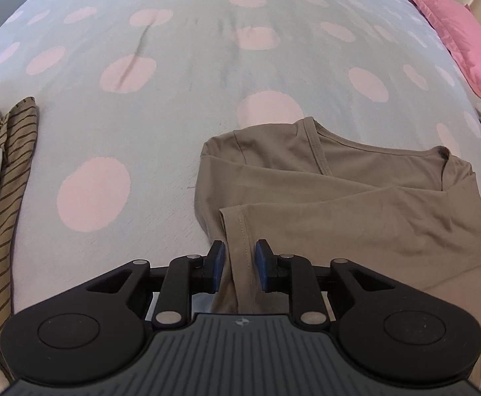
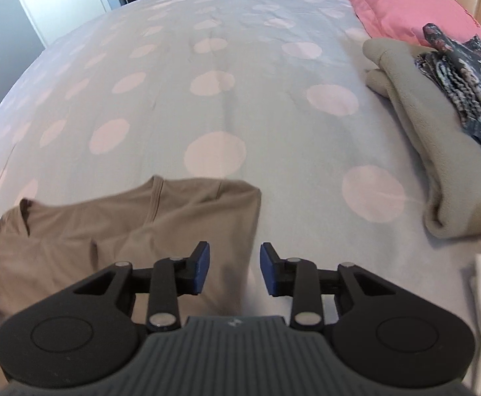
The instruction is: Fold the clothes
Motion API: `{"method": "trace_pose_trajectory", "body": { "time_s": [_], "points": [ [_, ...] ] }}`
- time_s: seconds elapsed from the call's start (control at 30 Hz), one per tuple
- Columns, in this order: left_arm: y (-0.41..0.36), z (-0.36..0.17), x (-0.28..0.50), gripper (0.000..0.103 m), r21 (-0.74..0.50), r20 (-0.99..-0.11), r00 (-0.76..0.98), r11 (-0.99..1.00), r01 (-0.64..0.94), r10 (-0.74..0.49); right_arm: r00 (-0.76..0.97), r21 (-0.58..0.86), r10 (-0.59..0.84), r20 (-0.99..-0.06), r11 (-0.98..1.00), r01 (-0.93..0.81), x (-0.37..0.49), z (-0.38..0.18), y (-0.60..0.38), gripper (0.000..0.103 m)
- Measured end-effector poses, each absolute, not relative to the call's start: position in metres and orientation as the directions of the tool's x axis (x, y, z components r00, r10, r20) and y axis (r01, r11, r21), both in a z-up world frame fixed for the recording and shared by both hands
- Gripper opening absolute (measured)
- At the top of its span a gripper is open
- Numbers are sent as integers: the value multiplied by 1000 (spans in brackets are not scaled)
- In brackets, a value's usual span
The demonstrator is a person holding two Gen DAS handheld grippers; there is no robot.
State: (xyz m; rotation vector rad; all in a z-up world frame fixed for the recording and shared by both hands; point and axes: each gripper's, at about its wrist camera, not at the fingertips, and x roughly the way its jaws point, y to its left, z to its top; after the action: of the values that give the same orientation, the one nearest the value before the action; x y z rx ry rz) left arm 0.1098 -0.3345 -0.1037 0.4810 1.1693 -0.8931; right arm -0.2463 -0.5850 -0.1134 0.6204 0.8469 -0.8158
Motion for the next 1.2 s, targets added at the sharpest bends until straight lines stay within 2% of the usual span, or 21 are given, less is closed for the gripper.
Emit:
{"method": "trace_pose_trajectory", "body": {
  "time_s": [0.3,0.33,0.37,0.4,0.5,0.7,0.83,0.97,1.1,1.17,1.2],
  "points": [
    [-345,-120,120,17,-111,-937,119,601,792,-329,416,232,-363,-834,453,861,-233,-143,-615,38],
    [-346,-121,120,17,-109,-938,119,602,791,-327,417,237,-363,-833,447,862,-232,-145,-617,32],
    [-346,-122,120,17,-106,-938,120,600,793,-324,419,242,-363,-832,441,864,-231,-147,-618,9],
    [-347,-122,120,16,-101,-939,122,597,796,-320,420,247,-363,-832,435,866,-231,-150,-620,5],
    [-347,-122,120,12,-92,-942,125,598,797,-311,409,249,-379,-830,405,880,-232,-155,-626,2],
    [-344,-121,124,11,-109,-943,113,610,785,-313,381,240,-403,-832,358,902,-242,-157,-633,3],
    [-342,-116,122,11,-112,-937,121,611,784,-327,348,203,-419,-839,353,913,-247,-146,-627,13],
    [-336,-109,120,11,-104,-931,140,611,785,-338,402,269,-343,-849,375,887,-257,-136,-615,14],
    [-329,-105,113,11,-94,-934,138,599,795,-330,416,264,-277,-866,451,852,-260,-131,-586,16],
    [-324,-103,107,11,-86,-936,137,590,803,-324,412,249,-263,-872,487,837,-262,-129,-574,24],
    [-321,-102,104,11,-81,-937,137,584,808,-320,409,239,-258,-875,503,830,-264,-129,-569,24]
  ]
}}
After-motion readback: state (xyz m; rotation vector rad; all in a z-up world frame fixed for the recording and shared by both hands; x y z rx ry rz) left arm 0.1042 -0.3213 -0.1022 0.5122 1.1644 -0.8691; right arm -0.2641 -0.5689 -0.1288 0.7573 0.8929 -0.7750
